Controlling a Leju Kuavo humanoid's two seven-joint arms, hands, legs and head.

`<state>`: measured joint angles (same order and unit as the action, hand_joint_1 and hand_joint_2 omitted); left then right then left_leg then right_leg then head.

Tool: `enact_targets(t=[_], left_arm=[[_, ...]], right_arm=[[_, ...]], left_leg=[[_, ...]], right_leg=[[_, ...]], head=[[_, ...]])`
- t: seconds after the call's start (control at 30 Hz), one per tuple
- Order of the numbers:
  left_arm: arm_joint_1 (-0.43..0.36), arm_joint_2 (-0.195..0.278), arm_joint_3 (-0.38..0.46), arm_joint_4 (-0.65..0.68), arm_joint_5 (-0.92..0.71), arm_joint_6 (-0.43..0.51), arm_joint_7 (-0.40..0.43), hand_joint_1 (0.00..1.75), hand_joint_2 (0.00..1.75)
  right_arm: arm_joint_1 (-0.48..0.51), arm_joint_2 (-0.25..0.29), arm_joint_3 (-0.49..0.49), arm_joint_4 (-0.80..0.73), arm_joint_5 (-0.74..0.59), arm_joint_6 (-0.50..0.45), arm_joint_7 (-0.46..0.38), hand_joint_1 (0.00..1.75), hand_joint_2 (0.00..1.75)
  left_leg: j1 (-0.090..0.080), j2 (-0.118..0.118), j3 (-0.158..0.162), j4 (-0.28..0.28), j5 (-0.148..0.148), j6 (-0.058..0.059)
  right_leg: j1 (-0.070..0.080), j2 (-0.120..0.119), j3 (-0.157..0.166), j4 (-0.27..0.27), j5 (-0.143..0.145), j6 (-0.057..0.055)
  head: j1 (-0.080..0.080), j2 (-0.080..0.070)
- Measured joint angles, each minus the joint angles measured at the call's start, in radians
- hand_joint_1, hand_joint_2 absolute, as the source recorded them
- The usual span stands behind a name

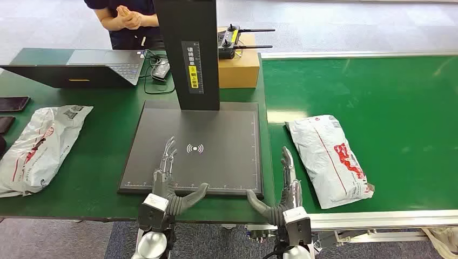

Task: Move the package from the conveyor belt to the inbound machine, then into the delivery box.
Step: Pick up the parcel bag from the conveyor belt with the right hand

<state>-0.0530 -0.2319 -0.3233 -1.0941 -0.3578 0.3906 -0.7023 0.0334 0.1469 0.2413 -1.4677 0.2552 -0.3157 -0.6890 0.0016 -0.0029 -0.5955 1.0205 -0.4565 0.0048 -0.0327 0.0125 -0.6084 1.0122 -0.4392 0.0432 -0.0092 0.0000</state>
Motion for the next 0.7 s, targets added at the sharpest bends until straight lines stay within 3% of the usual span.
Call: enact_targets(t=[0.33,0.7], left_arm=[[0.002,0.0,0.01,0.0,0.002,0.002,0.0,0.0,1.75],[-0.005,0.016,-0.016,0.007,0.084,0.034,0.0,0.0,1.75]], right_arm=[[-0.083,-0.013,-0.079,0.064,0.113,-0.008,0.072,0.0,1.75],[-0.184,-0.078,-0.149,0.183,0.159,-0.011,0.151,0.0,1.75]], left_leg=[[0.0,0.0,0.0,0.0,0.0,0.0],[0.0,0.0,0.0,0.0,0.0,0.0]], right_leg=[[0.0,0.0,0.0,0.0,0.0,0.0],[0.0,0.0,0.0,0.0,0.0,0.0]], head=[[0.0,0.0],[0.0,0.0]])
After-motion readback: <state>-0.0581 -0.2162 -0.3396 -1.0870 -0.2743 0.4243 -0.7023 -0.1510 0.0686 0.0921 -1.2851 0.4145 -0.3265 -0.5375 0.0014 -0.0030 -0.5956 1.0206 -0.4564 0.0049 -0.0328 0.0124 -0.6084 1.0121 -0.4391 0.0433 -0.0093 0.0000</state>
